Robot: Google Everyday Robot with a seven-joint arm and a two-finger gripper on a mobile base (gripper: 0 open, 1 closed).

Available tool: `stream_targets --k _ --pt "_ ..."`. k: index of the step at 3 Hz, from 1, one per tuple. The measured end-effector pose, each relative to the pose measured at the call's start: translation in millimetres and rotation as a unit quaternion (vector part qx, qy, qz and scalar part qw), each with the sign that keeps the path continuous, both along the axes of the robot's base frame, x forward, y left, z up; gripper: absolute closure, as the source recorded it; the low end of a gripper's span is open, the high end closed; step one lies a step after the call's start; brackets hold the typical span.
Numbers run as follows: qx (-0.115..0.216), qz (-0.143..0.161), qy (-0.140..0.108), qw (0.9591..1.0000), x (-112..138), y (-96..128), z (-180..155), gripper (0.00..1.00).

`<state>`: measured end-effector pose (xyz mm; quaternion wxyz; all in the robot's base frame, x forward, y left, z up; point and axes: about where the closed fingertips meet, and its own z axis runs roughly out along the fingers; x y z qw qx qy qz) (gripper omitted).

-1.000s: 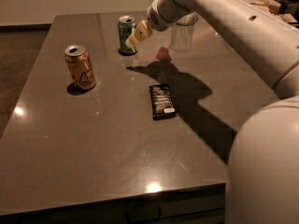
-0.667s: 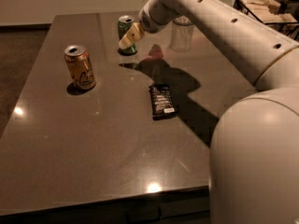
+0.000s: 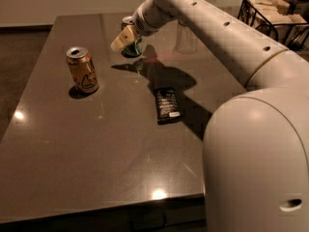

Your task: Knock green can over

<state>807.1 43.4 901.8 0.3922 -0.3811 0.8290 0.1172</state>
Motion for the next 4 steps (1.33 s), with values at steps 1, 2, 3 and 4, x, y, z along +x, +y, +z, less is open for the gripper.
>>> stream_targets --k 1,2,3,4 --pt "0.013 0.020 -0.009 0.9997 2 19 13 0.18" --pt "0.020 0.027 -0.011 0.9994 4 26 18 0.41" --pt "0.021 0.033 -0.008 0.9992 0 24 18 0.65" --pt "-0.017 0.059 0.004 0.9981 -42 -5 31 0.95"
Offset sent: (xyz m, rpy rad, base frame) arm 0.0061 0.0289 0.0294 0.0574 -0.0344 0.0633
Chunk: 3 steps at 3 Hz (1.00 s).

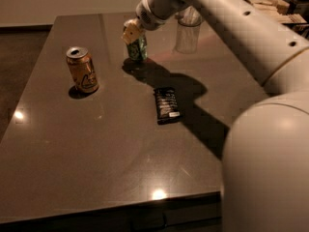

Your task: Knock green can over

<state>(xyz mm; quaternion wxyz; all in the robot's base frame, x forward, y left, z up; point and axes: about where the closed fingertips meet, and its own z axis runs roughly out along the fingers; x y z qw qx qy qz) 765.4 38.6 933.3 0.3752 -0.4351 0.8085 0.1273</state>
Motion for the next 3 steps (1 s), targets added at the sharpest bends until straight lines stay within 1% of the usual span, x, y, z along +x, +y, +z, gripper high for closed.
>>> stream_targets --k 1,2,3 --pt "-0.054 0.032 0.026 0.9977 -53 -30 13 1.00" --pt "-0.124 0.067 0.055 0.9884 -93 -55 18 1.00" --pt "-0.192 0.105 0.101 0.9705 -115 -77 5 0.82"
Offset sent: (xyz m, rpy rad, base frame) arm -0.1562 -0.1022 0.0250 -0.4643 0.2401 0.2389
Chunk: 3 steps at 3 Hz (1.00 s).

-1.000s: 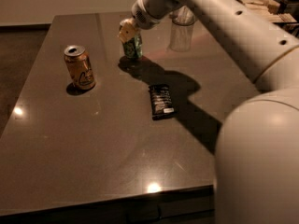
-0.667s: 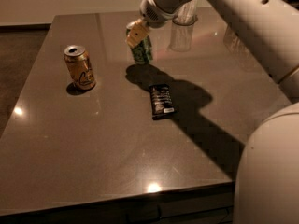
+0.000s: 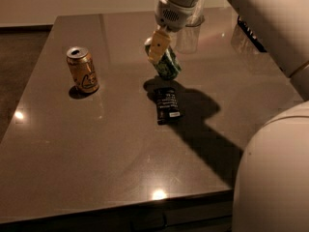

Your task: Knock green can over

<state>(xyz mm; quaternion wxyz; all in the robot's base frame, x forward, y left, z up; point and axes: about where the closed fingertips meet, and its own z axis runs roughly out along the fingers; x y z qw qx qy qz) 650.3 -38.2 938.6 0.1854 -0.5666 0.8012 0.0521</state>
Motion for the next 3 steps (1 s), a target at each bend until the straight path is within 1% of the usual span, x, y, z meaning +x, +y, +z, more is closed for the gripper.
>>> stream_targets --k 1,2,3 --pt "-0.051 0.025 0.041 0.9976 -9 -21 -20 0.59" --pt "-0.083 0.057 0.055 0.9934 -11 -25 -36 0.36" --pt "-0.106 0.092 0.058 0.9884 -11 -18 -48 0.13"
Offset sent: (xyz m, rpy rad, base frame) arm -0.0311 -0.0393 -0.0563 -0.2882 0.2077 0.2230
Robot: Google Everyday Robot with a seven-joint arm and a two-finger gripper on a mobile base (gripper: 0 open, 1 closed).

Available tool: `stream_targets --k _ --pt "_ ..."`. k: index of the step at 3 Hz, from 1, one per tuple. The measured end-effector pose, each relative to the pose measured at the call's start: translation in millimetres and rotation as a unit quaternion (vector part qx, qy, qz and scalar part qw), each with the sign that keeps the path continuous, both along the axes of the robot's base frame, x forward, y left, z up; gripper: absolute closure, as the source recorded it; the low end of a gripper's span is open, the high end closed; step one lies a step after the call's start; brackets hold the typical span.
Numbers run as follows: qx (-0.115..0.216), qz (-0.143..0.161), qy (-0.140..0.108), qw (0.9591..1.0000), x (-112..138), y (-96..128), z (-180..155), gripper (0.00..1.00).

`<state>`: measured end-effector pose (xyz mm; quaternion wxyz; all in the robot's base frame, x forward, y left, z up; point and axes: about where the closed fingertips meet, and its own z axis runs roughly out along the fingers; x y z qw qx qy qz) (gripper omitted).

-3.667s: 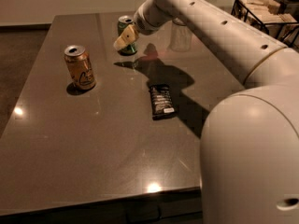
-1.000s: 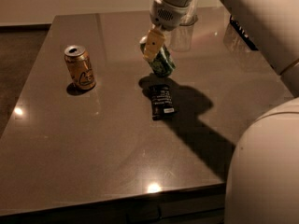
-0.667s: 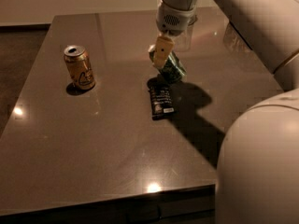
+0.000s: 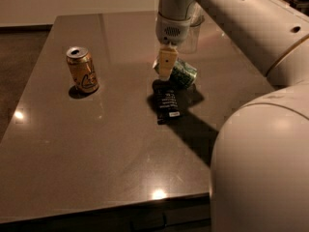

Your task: Knock green can over

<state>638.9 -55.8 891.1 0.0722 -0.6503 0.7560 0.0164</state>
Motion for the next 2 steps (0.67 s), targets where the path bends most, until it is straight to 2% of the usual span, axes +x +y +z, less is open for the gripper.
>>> stream_targets --k 1,2 --pt "-0.008 0.025 0.004 0.9997 -4.4 8.3 -9.4 0.00" --pt "-0.001 0.023 -0.007 0.9997 2.8 12.5 -11.0 0.00"
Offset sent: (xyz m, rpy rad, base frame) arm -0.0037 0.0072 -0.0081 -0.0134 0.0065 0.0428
